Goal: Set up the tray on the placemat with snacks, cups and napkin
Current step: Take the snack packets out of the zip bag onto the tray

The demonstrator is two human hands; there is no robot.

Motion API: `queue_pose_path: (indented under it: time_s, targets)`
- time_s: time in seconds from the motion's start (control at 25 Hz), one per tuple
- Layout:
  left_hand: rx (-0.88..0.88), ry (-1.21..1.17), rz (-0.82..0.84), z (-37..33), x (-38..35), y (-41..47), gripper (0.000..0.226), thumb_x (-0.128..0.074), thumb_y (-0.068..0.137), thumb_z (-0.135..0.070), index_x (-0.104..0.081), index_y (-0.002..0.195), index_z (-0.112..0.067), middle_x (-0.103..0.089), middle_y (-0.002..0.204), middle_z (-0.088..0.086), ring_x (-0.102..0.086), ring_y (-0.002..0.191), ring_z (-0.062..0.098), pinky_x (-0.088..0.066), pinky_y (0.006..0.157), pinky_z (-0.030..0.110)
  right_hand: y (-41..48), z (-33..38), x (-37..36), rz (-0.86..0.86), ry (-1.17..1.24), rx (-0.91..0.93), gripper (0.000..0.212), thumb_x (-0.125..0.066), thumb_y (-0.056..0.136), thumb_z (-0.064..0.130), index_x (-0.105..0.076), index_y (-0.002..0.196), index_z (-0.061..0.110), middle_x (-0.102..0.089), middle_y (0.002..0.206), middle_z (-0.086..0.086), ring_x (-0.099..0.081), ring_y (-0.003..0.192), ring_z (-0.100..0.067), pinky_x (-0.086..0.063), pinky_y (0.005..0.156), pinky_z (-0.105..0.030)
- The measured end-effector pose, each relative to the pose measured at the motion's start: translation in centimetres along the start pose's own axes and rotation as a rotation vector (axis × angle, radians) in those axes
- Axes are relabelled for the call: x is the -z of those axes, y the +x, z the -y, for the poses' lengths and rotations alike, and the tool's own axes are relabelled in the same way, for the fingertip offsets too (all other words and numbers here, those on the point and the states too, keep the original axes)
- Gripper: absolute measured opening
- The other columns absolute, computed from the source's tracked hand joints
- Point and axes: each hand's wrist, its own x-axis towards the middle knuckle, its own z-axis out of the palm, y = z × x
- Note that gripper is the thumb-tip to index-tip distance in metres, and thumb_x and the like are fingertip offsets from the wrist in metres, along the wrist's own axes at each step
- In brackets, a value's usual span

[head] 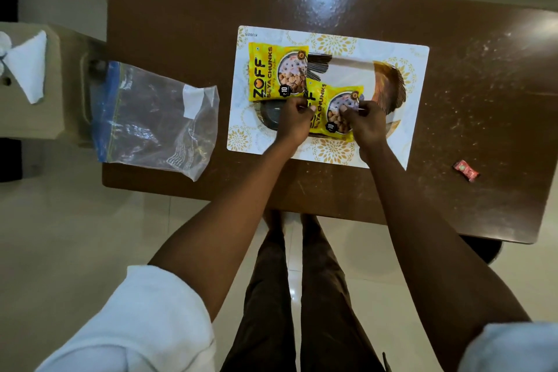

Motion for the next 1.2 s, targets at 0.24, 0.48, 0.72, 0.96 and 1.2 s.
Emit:
queue_pose_path:
  time_s: [0.24, 0.48, 0.72, 0.96, 1.2]
  targets:
    - [0.001, -0.114, -0.194, 2.1, 6.4, -1.0, 0.026, -0.064, 0.098, -0.012, -0.059, 0.122, -0.003, -0.064, 0.107, 0.005, -0.060, 0.083, 0.010, -0.046, 0.065, 0.018, -4.0, 2.2, -4.5, 0.060, 0.069, 0.124, 0.021, -0.075, 0.089, 0.009, -0.064, 0.105, 0.015, -0.070, 0.103, -0.005, -0.068, 0.099, -0.025, -0.057, 0.076, -0.035]
    - [0.028, -0.108, -0.279, 2.9, 9.5, 0.8, 0.014, -0.066, 0.093, -0.019, -0.059, 0.081, -0.022, -0.063, 0.076, -0.003, -0.060, 0.069, 0.015, -0.048, 0.066, 0.033, -4.8, 2.2, -9.0, 0.059, 0.016, 0.079, 0.020, -0.073, 0.090, 0.007, -0.062, 0.106, 0.003, -0.071, 0.102, -0.019, -0.069, 0.092, -0.034, -0.060, 0.081, -0.049]
    - [0.042, -0.052, -0.268, 3.2, 9.8, 3.5, 0.034, -0.075, 0.090, -0.014, -0.069, 0.124, -0.017, -0.076, 0.100, 0.001, -0.072, 0.075, 0.012, -0.061, 0.068, 0.032, -3.9, 1.9, -9.8, 0.062, -0.037, 0.003, 0.022, -0.073, 0.092, 0.011, -0.060, 0.110, 0.007, -0.073, 0.106, -0.018, -0.072, 0.093, -0.038, -0.060, 0.079, -0.055]
    - [-0.006, -0.023, -0.238, 2.3, 10.2, 5.1, 0.037, -0.067, 0.091, -0.001, -0.072, 0.124, -0.017, -0.073, 0.102, -0.004, -0.070, 0.087, 0.009, -0.060, 0.072, 0.028, -2.5, 3.3, -10.4, 0.030, -0.034, -0.017, 0.023, -0.065, 0.096, 0.007, -0.059, 0.118, 0.006, -0.072, 0.107, -0.024, -0.072, 0.090, -0.043, -0.056, 0.063, -0.051]
    - [-0.034, -0.012, -0.294, 2.7, 10.1, 5.8, 0.032, -0.069, 0.089, -0.002, -0.077, 0.117, -0.017, -0.074, 0.100, -0.010, -0.071, 0.089, 0.006, -0.060, 0.073, 0.024, -2.4, 2.9, -10.7, 0.056, -0.075, -0.031, 0.025, -0.070, 0.095, 0.012, -0.060, 0.117, 0.006, -0.073, 0.107, -0.017, -0.073, 0.094, -0.038, -0.061, 0.072, -0.058]
